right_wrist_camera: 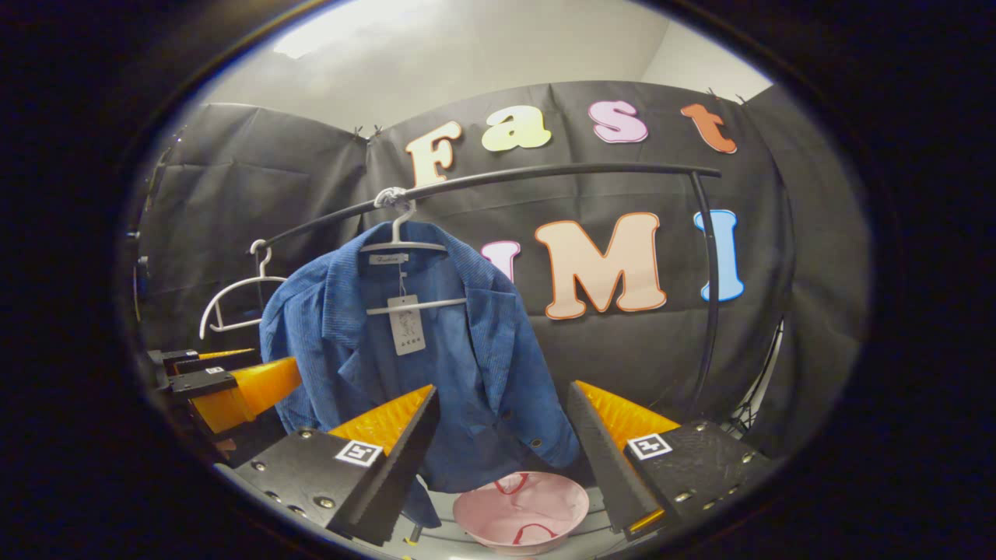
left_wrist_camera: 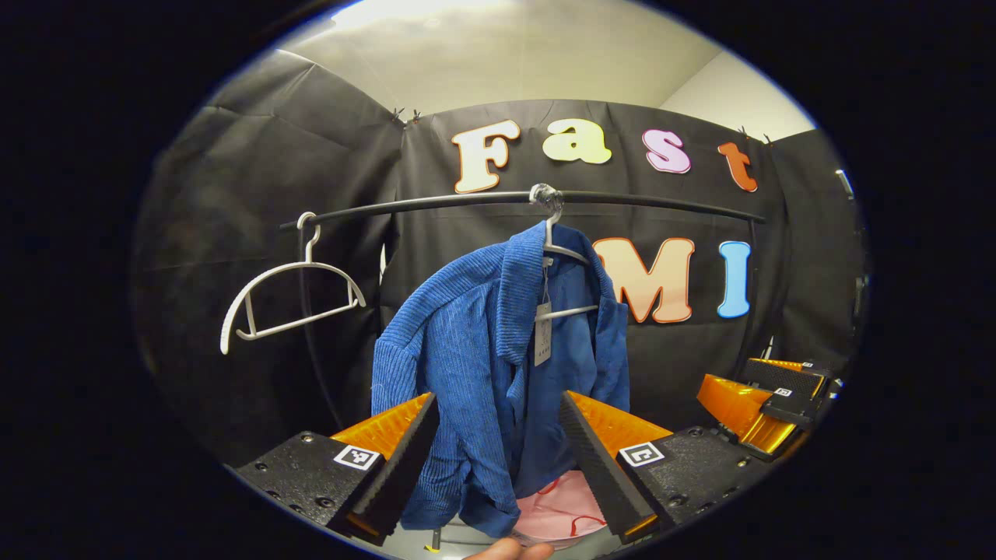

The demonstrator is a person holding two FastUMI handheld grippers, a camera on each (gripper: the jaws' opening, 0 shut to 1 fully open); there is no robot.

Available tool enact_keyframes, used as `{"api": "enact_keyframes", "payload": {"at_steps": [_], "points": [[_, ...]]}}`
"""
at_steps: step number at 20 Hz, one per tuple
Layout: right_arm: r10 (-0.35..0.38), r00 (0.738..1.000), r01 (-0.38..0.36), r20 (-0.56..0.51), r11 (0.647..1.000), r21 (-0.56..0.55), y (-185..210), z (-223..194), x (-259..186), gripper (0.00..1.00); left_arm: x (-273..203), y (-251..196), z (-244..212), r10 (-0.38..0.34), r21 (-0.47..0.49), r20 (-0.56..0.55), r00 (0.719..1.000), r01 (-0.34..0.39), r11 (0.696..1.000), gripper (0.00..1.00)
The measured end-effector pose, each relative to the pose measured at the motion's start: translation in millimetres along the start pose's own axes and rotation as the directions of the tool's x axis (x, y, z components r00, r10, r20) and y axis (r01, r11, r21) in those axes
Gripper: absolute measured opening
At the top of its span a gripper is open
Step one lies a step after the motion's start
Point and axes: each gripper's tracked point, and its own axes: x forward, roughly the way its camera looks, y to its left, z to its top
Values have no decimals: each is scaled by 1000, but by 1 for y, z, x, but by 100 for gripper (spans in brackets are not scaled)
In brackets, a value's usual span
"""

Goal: Grasp the clothes on the hanger with both hands and then place them into the laundry hamper below.

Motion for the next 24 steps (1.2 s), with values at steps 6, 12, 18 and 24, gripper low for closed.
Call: {"api": "enact_keyframes", "payload": {"at_steps": [6,12,18,24], "points": [[41,999,-39,-34,998,49,-5,-8,33,99,27,0,-10,68,21,-37,997,-67,998,97],[88,994,-88,-59,996,5,-5,-18,71,99,49,-4,-15,129,35,-52,990,-128,991,96],[123,990,-122,-62,992,27,-3,-21,96,99,67,-4,-20,173,45,-57,983,-171,984,97],[152,986,-150,-66,988,32,0,-26,115,99,92,-1,-26,244,40,-63,968,-242,969,97]]}}
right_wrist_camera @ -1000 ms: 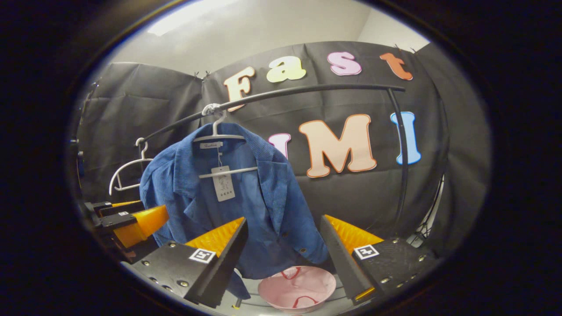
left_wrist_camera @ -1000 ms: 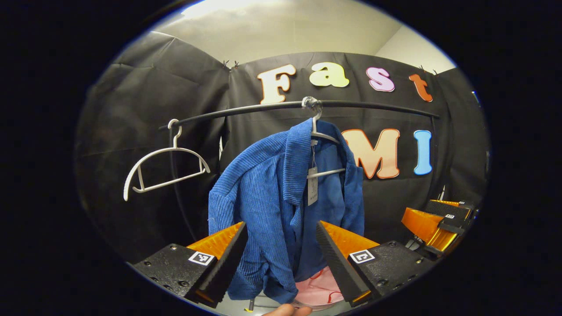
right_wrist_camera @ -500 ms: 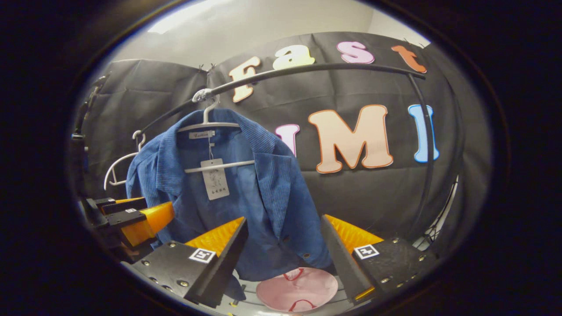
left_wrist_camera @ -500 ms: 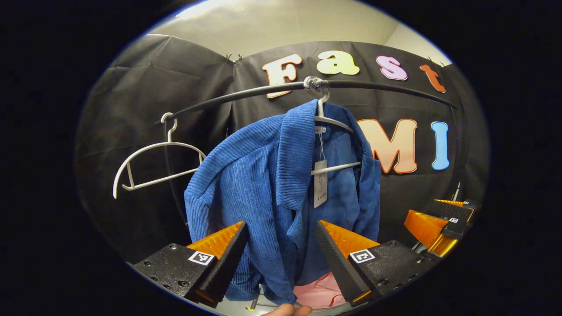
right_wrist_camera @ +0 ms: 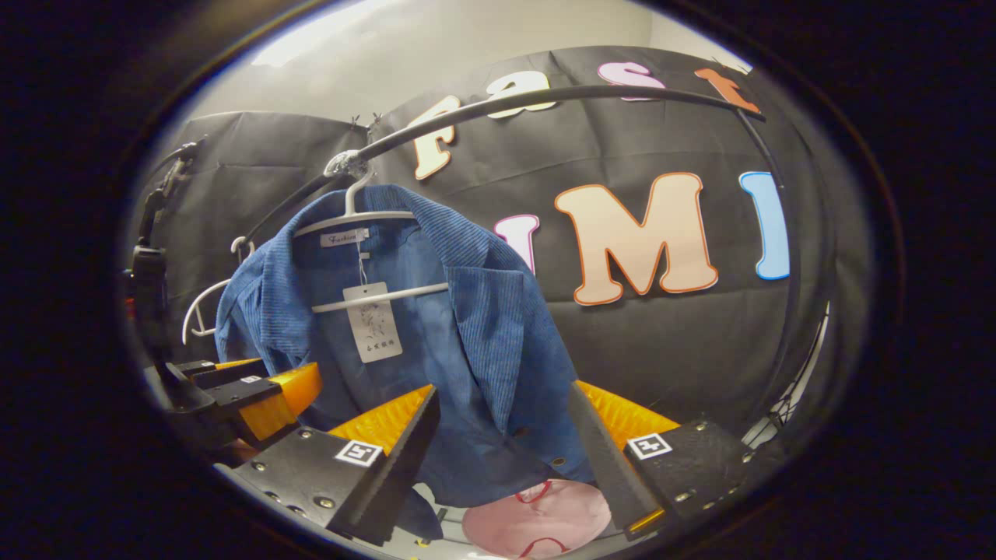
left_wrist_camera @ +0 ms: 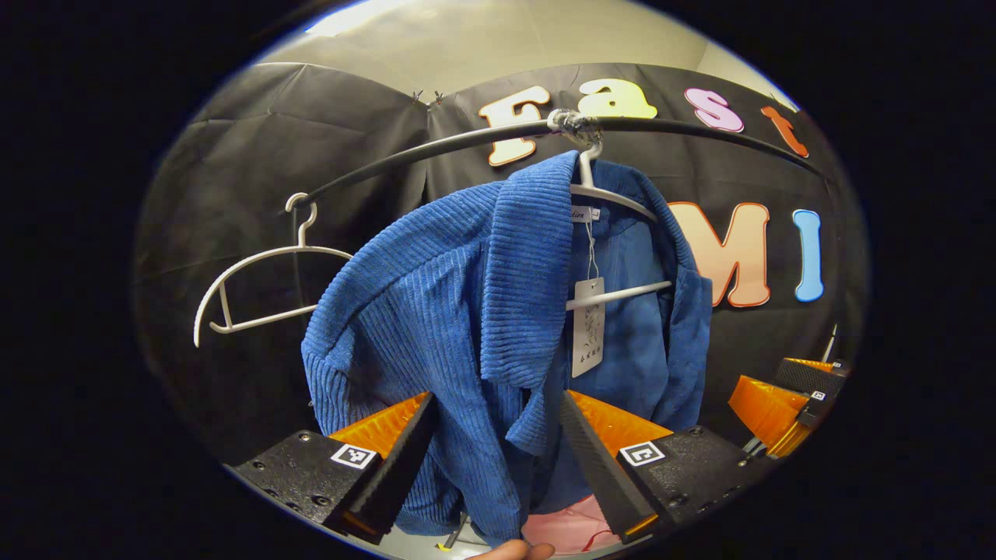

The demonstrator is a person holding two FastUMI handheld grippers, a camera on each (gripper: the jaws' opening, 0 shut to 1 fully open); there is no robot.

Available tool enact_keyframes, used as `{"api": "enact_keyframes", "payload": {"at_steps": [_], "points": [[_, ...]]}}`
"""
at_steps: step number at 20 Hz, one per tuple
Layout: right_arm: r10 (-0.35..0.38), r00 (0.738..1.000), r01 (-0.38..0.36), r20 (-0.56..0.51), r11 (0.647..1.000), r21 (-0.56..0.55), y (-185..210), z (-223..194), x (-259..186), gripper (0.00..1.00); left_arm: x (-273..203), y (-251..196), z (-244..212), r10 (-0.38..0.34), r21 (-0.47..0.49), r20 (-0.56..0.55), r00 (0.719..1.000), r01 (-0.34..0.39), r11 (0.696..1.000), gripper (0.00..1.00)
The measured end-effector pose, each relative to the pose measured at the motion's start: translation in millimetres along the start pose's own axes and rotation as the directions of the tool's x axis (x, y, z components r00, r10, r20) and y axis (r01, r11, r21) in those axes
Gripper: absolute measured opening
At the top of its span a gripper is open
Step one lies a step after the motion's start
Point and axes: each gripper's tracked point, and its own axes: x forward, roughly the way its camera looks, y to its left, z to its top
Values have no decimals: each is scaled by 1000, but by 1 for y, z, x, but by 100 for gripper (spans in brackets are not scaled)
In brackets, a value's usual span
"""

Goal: Grasp the clothes on the hanger with both hands and then place them into the laundry hamper below.

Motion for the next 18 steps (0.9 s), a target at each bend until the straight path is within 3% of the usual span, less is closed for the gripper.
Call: {"api": "enact_keyframes", "payload": {"at_steps": [5,9,15,16,18], "points": [[19,1000,-19,-5,999,-36,3,2,32,99,8,-1,-2,18,11,-10,1000,-18,1000,96],[15,1000,-15,7,999,-46,3,9,62,99,13,5,-3,9,10,-34,999,-9,1000,73],[-2,1000,4,30,998,-61,-2,27,109,99,16,10,-3,-15,36,-41,999,17,999,50],[-7,999,9,34,999,-53,-4,30,116,93,16,11,-3,-19,45,-39,999,21,999,44],[-14,999,15,36,1000,-26,-8,36,130,93,14,11,-2,-33,48,-27,999,34,998,34]]}}
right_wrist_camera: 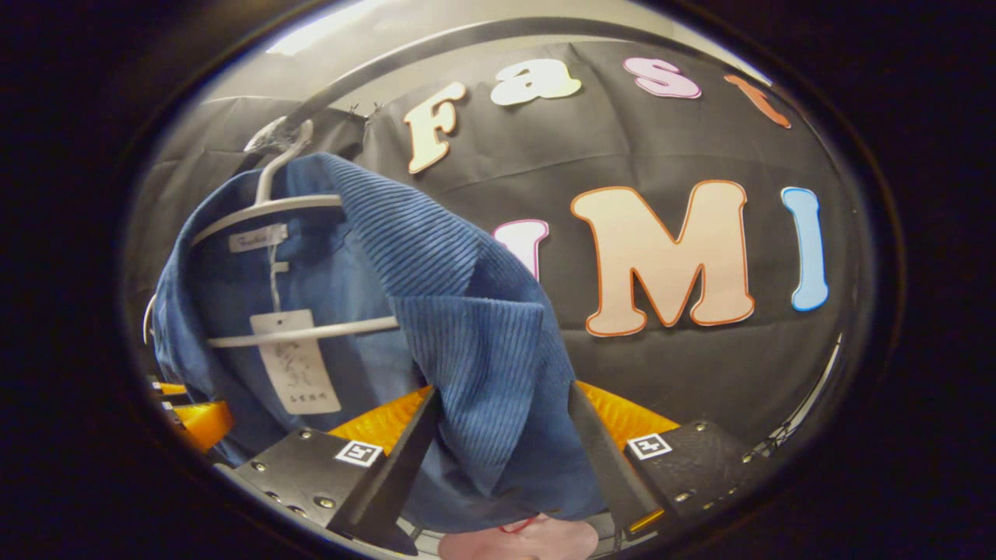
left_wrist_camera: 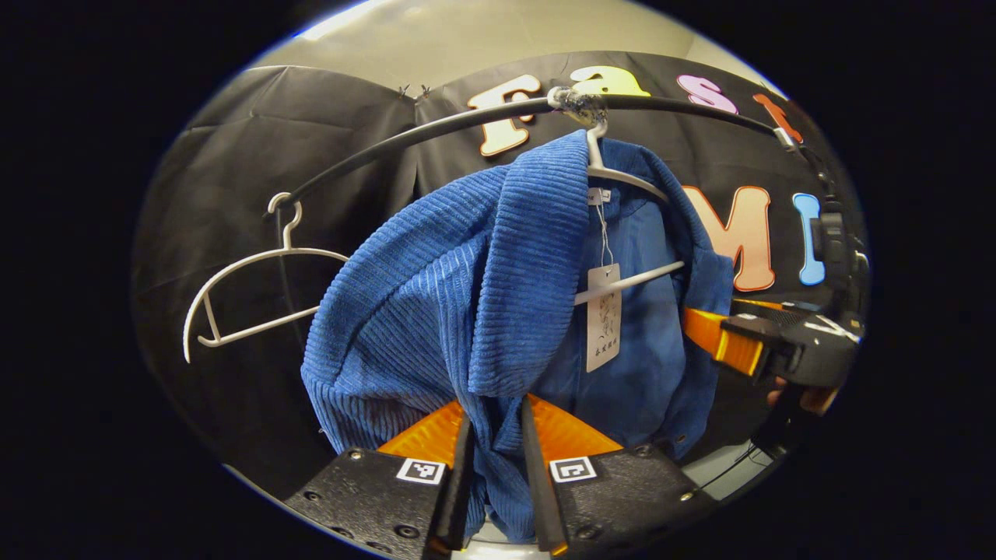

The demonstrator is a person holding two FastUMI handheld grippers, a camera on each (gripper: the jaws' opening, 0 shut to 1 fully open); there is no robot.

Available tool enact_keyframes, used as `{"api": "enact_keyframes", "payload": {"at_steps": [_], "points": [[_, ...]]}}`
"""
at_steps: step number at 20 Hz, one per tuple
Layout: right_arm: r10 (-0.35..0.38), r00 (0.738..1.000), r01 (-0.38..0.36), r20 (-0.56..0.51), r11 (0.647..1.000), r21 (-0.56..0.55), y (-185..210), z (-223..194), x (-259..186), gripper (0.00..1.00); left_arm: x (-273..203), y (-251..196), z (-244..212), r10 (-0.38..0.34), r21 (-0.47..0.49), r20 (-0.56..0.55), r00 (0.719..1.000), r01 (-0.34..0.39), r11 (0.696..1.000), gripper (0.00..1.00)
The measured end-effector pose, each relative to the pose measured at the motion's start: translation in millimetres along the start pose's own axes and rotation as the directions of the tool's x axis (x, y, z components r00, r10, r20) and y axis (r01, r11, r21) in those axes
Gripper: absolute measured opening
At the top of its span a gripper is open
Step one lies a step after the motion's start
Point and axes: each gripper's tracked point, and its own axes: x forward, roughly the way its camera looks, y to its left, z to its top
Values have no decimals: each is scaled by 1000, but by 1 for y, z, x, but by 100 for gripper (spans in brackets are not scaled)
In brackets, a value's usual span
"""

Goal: Grasp the clothes on the hanger with both hands and then place them into the laundry hamper below.

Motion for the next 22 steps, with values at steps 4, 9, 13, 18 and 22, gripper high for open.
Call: {"api": "enact_keyframes", "payload": {"at_steps": [4,9,13,18,22], "points": [[17,1000,-17,4,999,43,4,5,20,78,-2,0,-1,-51,8,-10,999,51,999,17],[-30,999,32,-20,995,99,9,9,26,2,1,-8,6,-192,-77,-28,981,190,979,11],[-106,994,106,-2,990,88,1,17,-6,4,10,-10,4,-264,-54,-78,961,260,964,5],[-176,984,176,0,983,51,-1,20,-33,0,-11,-16,15,-413,36,-20,910,414,910,0],[-230,973,229,0,969,96,-5,32,-48,0,-28,2,17,-452,23,-20,892,453,891,0]]}}
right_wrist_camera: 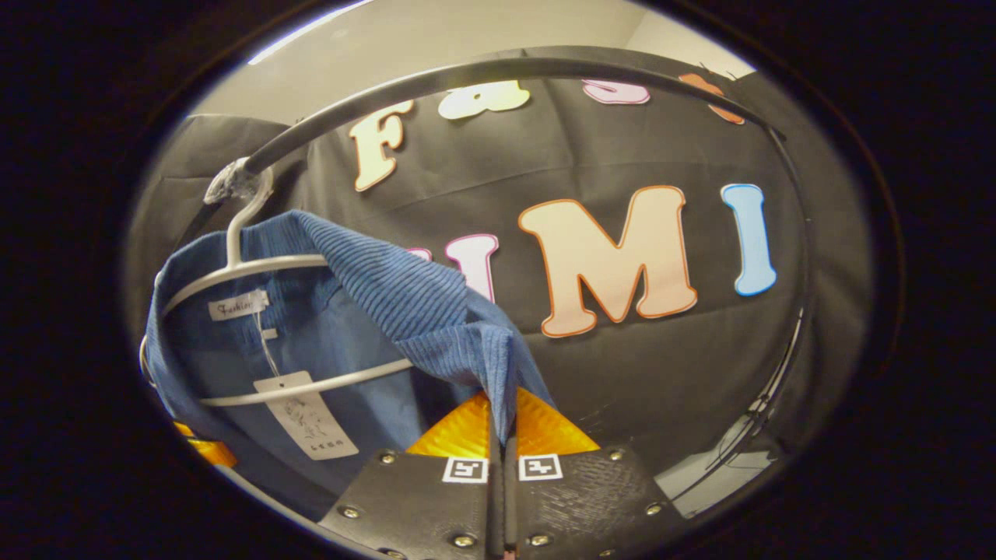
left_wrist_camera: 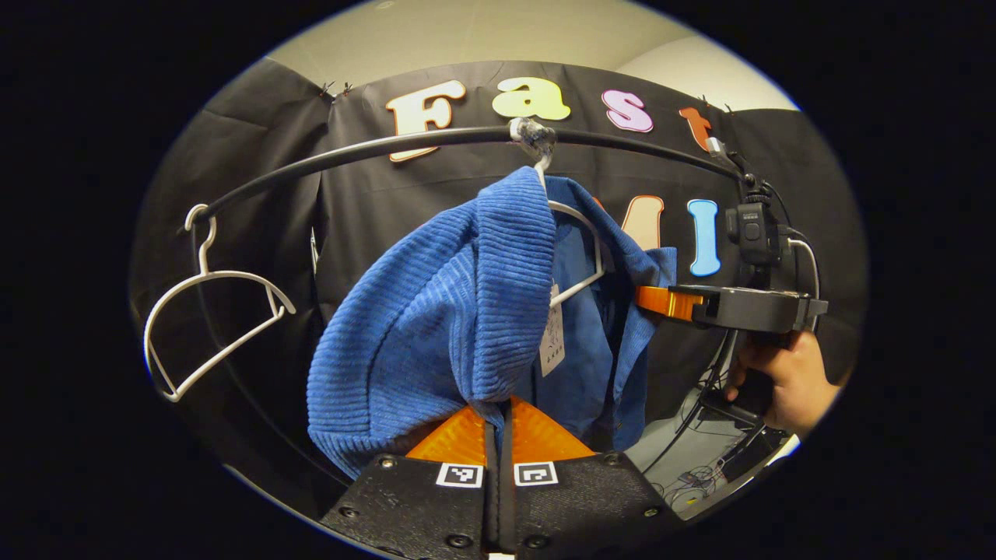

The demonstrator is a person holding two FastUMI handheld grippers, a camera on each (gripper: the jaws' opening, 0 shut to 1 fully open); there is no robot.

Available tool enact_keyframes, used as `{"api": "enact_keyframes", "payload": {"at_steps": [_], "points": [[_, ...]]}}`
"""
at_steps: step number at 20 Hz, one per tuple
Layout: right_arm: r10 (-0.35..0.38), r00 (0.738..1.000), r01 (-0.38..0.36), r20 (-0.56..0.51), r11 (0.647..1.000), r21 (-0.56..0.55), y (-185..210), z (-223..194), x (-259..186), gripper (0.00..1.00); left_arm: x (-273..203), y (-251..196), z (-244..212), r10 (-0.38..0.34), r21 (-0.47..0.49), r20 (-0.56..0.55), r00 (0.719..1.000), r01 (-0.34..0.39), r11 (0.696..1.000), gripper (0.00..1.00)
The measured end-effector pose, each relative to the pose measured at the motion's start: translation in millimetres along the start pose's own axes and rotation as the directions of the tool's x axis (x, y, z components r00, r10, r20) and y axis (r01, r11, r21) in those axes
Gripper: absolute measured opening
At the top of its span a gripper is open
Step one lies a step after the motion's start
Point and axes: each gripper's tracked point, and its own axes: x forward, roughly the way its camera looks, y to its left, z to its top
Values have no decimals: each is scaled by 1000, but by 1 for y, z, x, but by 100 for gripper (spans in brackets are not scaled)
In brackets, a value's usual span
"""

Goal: Grasp the clothes on the hanger with both hands and then place them into the laundry hamper below.

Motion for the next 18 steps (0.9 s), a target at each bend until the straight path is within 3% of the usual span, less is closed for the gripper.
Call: {"api": "enact_keyframes", "payload": {"at_steps": [7,18], "points": [[-73,994,77,86,996,-52,-12,24,-16,0,-38,8,13,-21,-85,-12,1000,20,996,0],[39,991,-37,128,999,-18,-3,46,-6,0,-79,22,68,118,-101,22,993,-115,988,0]]}}
